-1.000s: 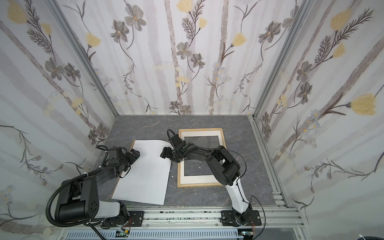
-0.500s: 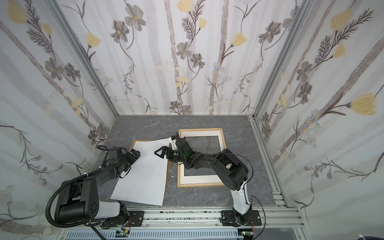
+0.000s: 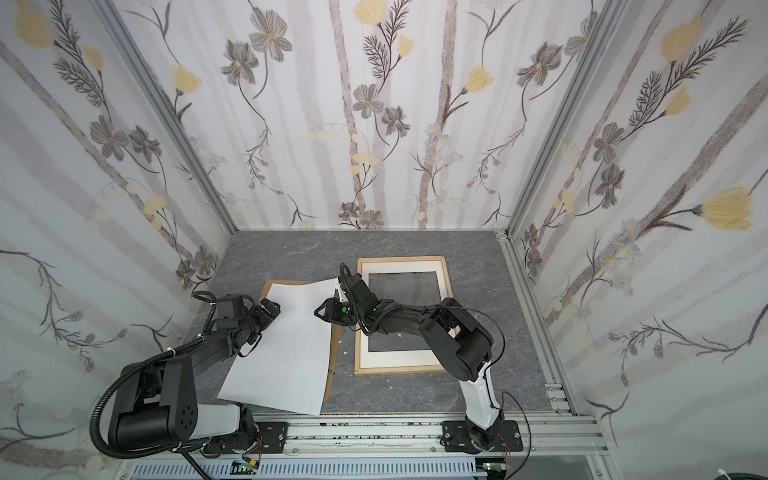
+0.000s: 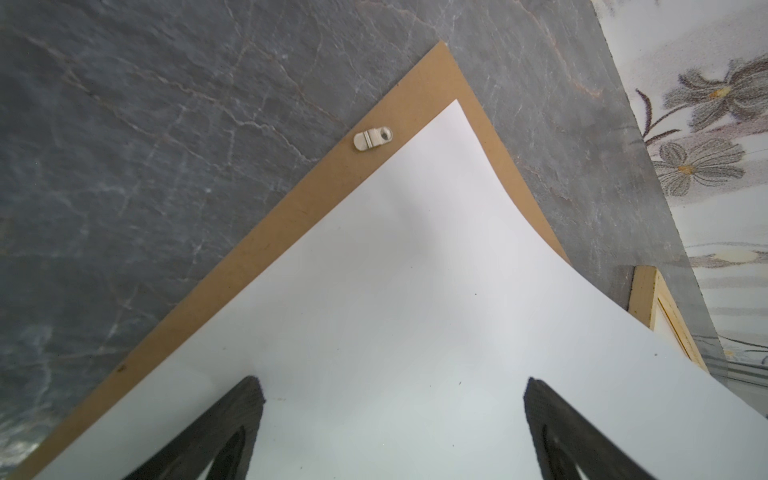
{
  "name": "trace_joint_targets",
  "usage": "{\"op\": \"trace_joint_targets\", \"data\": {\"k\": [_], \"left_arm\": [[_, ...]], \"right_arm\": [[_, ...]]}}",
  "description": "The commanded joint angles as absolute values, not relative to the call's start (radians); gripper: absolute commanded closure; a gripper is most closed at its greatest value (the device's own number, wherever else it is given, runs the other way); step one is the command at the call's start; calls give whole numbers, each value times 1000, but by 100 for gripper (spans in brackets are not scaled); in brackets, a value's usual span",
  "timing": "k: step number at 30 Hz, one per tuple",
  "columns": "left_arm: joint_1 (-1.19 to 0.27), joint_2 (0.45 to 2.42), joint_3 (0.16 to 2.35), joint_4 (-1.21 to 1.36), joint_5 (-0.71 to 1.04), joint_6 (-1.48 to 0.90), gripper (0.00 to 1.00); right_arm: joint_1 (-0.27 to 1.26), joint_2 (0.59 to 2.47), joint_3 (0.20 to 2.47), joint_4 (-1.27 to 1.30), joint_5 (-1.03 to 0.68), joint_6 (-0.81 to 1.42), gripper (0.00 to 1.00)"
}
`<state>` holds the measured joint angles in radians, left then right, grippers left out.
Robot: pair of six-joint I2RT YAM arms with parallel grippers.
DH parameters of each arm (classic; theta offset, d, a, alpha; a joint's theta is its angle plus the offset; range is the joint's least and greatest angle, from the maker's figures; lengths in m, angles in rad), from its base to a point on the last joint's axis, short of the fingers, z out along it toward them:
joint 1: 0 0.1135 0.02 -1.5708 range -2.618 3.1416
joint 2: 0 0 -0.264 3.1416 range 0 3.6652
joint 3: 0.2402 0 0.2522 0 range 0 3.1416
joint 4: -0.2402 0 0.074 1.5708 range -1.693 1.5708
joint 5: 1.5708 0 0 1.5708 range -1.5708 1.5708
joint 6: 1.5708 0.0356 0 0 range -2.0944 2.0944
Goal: Put the photo into the frame
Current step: 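Grasp and lift the white sheet's corner with right gripper while left holds board, then lift the white sheet off the brown backing over the frame with right gripper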
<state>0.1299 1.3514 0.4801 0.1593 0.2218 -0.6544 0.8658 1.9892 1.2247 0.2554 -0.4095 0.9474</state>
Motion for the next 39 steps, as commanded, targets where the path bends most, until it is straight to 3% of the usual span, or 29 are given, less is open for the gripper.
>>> {"op": "trace_joint_targets", "data": {"k": [1, 6, 16, 27, 32, 39], "left_arm": [[129, 1333, 489, 147, 219, -663, 0], [129, 1263, 512, 94, 199, -660, 0], [129, 1094, 599, -56, 170, -638, 0], [129, 966, 729, -202, 151, -600, 0], [129, 946, 762, -228, 161, -595, 0], [129, 943, 779, -225, 179, -603, 0]], "right_arm": [[867, 1984, 1242, 218, -375, 917, 77], [867, 1977, 1307, 137, -359, 873, 100], [861, 1959, 1388, 85, -450, 814, 100], [777, 1994, 1884, -574, -488, 448, 100], [697, 1915, 1895, -669, -517, 367, 100], [600, 1842, 1898, -877, -407, 195, 100]]}}
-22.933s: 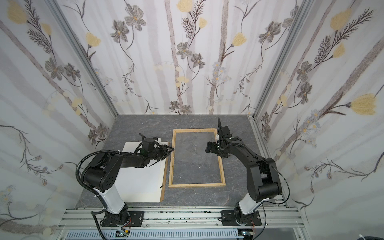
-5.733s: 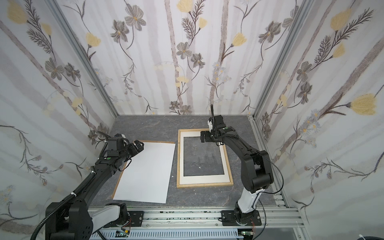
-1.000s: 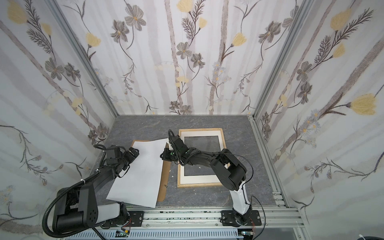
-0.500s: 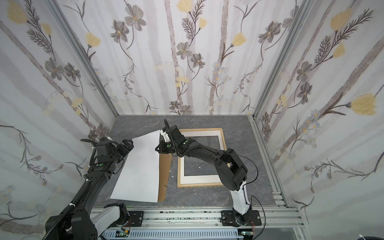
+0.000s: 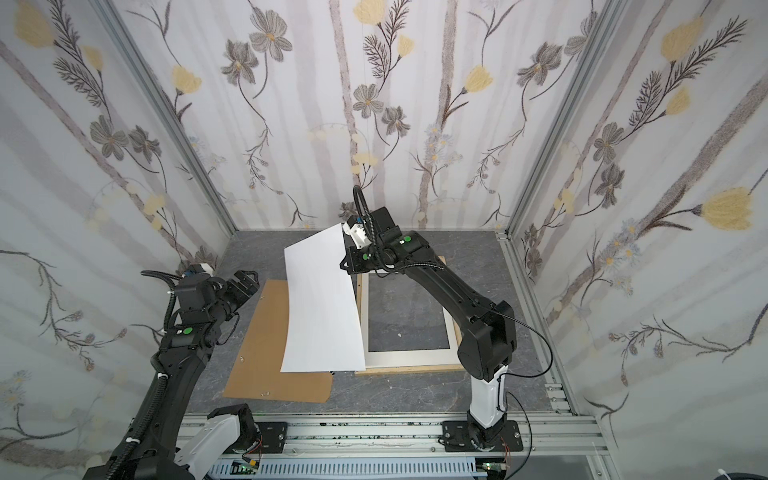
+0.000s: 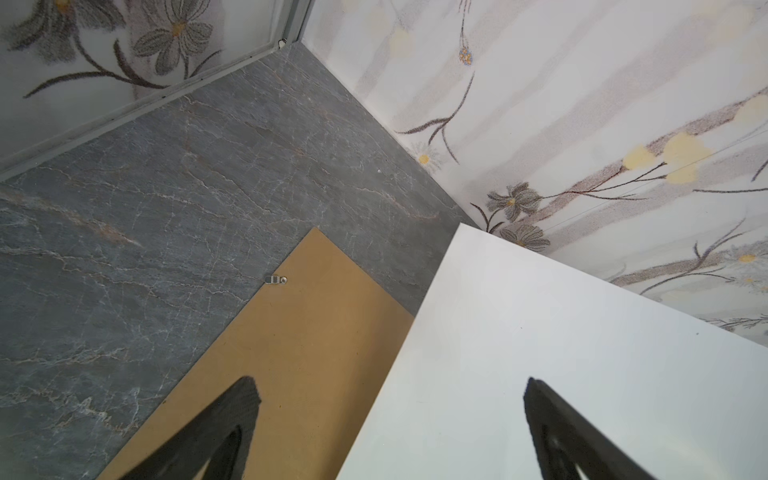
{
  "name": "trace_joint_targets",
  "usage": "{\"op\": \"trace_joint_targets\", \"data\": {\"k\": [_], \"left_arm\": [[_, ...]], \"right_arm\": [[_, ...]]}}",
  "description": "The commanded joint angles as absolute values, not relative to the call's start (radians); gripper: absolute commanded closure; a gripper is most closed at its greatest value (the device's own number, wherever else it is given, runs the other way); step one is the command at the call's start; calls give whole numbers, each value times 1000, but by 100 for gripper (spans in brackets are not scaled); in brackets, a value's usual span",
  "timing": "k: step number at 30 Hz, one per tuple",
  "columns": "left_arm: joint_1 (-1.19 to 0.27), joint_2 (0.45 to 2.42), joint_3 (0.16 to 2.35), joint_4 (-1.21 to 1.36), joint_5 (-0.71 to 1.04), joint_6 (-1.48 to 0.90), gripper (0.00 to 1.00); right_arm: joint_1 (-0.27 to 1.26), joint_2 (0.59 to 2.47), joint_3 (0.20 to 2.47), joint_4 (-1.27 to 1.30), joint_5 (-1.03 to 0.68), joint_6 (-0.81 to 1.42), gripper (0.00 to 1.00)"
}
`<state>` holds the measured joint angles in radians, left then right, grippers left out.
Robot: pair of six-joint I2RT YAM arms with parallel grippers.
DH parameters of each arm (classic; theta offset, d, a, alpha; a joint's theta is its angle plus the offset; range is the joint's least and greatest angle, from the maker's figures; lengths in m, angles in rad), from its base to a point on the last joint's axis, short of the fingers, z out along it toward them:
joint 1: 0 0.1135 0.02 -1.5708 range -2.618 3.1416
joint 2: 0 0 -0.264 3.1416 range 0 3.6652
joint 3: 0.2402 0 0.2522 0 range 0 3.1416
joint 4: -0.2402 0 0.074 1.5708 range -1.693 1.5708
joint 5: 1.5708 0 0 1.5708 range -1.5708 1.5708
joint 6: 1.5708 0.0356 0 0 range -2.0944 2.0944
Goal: Put the photo into the frame
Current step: 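Lift the white sheet off the brown backing over the frame with right gripper, then lower the white sheet into the wooden frame with the right gripper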
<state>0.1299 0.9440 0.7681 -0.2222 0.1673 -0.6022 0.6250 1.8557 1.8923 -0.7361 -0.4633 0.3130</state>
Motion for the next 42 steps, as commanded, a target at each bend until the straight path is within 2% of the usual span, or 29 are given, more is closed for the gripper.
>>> {"op": "trace_joint_targets", "data": {"k": [1, 13, 25, 42], "left_arm": [[129, 944, 778, -221, 184, -606, 0], [119, 942, 757, -209, 199, -617, 0], [99, 948, 746, -197, 193, -624, 0], [69, 965, 733, -179, 179, -632, 0]], "right_arm": [[593, 1839, 1898, -909, -361, 171, 100], [520, 1849, 1866, -1047, -85, 36, 100], [477, 1894, 1822, -1033, 133, -7, 100], [430, 1918, 1748, -944, 256, -59, 100]]}}
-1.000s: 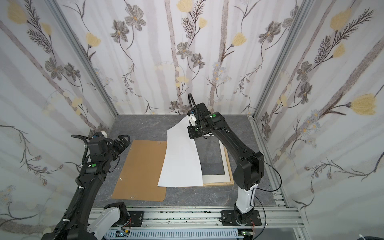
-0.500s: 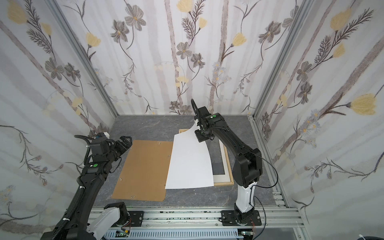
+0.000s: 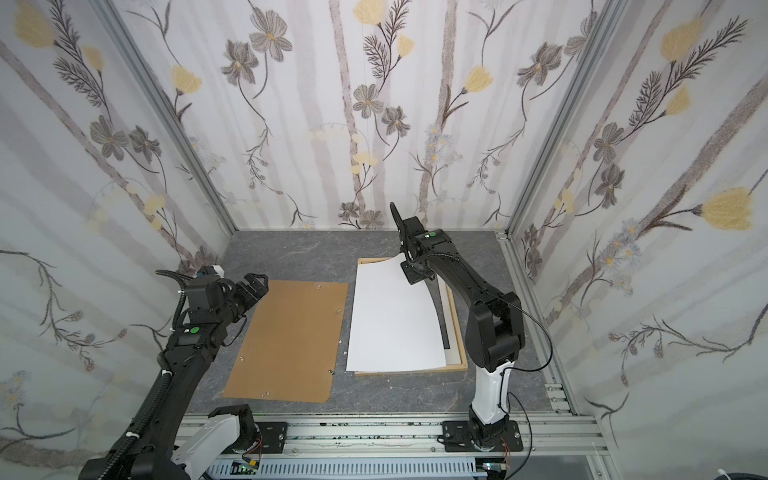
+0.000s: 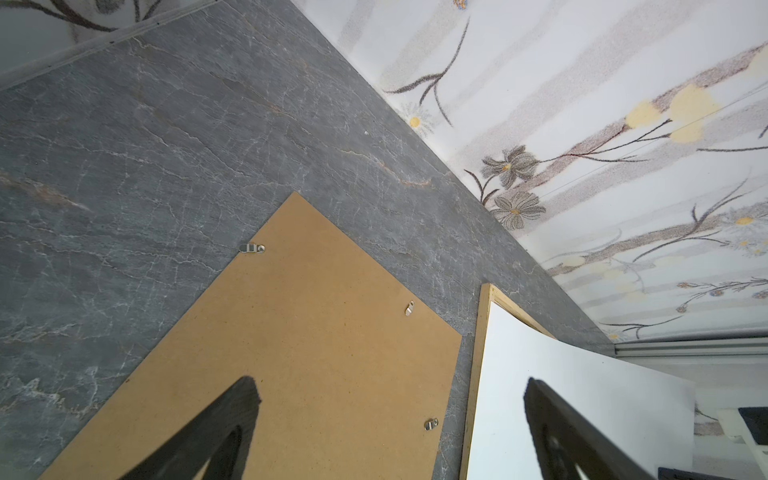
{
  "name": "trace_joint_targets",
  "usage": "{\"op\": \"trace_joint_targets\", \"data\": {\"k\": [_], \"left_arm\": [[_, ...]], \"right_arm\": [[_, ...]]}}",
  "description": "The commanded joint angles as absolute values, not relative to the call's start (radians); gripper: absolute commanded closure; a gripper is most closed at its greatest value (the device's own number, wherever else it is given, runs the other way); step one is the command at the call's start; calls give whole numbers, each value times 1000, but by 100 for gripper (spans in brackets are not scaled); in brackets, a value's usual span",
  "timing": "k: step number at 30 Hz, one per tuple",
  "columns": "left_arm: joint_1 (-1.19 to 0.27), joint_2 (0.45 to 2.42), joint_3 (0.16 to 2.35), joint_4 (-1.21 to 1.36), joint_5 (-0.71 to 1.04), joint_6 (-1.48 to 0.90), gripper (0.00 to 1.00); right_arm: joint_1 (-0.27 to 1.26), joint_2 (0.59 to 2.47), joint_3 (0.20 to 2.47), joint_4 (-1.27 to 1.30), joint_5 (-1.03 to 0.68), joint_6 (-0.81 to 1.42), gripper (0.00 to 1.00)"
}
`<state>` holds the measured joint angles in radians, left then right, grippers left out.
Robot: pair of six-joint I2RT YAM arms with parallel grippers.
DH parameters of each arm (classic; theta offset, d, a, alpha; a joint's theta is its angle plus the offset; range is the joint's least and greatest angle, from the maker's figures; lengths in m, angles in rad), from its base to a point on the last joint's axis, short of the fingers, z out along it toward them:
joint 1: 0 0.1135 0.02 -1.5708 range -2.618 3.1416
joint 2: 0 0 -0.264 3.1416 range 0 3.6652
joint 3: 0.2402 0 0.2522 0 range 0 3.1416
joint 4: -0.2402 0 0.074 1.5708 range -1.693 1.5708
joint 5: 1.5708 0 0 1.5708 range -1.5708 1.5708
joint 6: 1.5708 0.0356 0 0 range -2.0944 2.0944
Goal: Put the photo into the frame
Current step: 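Lower the white sheet into the wooden frame with the right gripper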
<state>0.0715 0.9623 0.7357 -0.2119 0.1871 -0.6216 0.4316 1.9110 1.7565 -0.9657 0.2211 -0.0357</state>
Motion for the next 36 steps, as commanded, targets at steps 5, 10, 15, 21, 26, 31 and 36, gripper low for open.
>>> {"op": "trace_joint_targets", "data": {"k": [5, 10, 15, 21, 26, 31, 36], "left_arm": [[64, 967, 730, -178, 176, -630, 0], [62, 969, 726, -175, 175, -630, 0], [60, 973, 722, -170, 173, -631, 0], [57, 976, 722, -166, 173, -634, 0], [55, 976, 721, -167, 170, -632, 0], [53, 980, 721, -164, 169, -635, 0], [50, 984, 722, -163, 169, -635, 0]], "right_arm": [[417, 1944, 1735, -936, 298, -59, 100], [406, 1957, 1732, -924, 322, -60, 100], [395, 1967, 1737, -911, 344, -65, 100], [392, 1970, 1733, -894, 312, -69, 100], [385, 1955, 1707, -850, 284, -77, 100], [358, 1943, 1689, -820, 209, -75, 100], [336, 1931, 1666, -791, 141, -68, 100]]}}
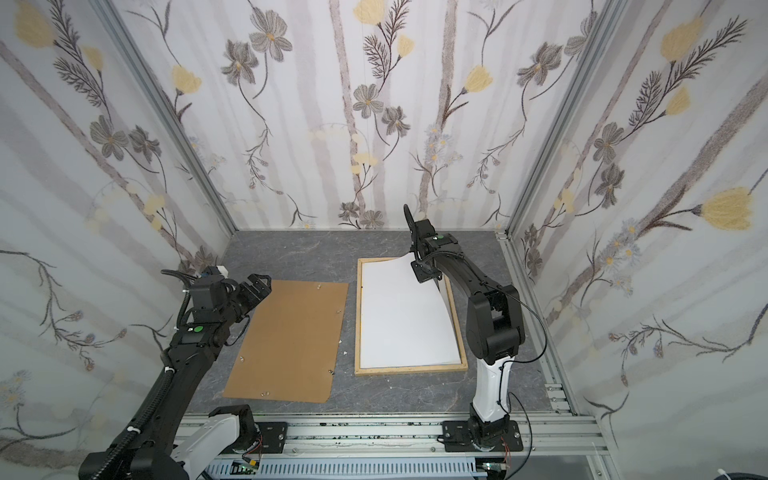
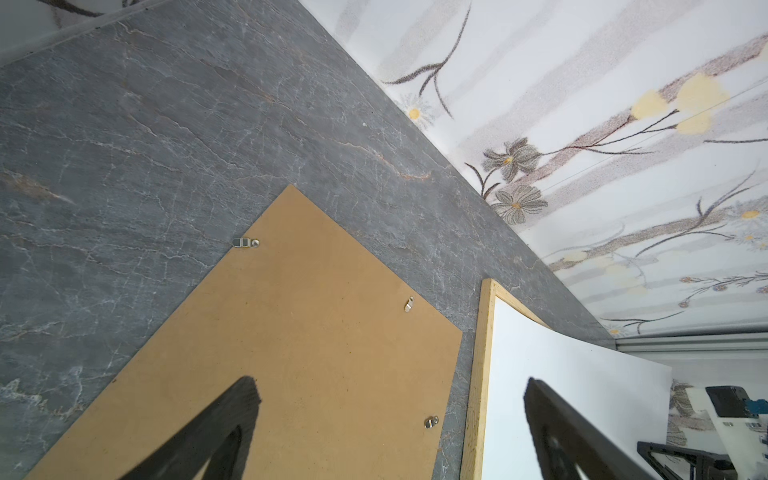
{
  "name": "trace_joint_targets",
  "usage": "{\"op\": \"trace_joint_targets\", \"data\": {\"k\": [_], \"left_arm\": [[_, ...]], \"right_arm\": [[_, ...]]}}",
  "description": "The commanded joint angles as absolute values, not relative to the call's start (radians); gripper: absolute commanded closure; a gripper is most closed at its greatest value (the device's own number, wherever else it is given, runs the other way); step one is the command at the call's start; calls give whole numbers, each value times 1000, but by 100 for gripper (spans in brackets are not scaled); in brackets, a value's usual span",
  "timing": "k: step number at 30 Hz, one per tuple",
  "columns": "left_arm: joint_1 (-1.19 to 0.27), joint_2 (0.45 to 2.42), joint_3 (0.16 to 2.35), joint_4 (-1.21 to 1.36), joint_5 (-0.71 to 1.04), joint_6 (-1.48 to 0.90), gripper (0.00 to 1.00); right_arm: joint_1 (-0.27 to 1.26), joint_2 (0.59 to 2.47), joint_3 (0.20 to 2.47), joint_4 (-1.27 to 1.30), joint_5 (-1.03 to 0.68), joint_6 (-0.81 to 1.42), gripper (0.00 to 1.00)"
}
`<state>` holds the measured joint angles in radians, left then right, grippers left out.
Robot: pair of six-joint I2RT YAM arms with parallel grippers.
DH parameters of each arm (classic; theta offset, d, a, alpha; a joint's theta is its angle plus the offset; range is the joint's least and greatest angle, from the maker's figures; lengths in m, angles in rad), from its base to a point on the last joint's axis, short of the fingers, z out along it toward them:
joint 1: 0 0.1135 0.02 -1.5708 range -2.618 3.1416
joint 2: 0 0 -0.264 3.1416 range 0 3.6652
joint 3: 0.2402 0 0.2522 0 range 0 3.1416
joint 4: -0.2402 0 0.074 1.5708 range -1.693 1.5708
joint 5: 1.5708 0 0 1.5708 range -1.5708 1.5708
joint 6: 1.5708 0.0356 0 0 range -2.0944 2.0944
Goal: Put the photo into the frame
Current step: 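Lower the white sheet into the wooden frame with the right gripper, then release the white sheet and raise the right gripper above the frame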
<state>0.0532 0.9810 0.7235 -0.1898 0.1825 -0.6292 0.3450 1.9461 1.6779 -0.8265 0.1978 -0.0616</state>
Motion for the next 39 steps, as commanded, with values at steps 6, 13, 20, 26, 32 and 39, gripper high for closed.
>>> {"op": "trace_joint_targets", "data": {"k": [6, 13, 20, 26, 32, 39], "left_arm": [[49, 986, 727, -161, 167, -636, 0], [47, 994, 732, -158, 170, -636, 0], [45, 998, 736, -158, 170, -635, 0], [46, 1000, 729, -154, 170, -636, 0], [44, 1000, 724, -150, 169, -638, 0], [44, 997, 723, -151, 169, -638, 0]], "right_arm": [[306, 1941, 1654, -778, 94, -58, 100], [290, 1960, 1651, -769, 69, -51, 100], [286, 1985, 1662, -765, 51, -50, 100], [278, 1997, 1661, -767, 43, -50, 100], [267, 2011, 1655, -763, 45, -47, 99], [257, 2026, 1653, -760, 54, -34, 91]]}}
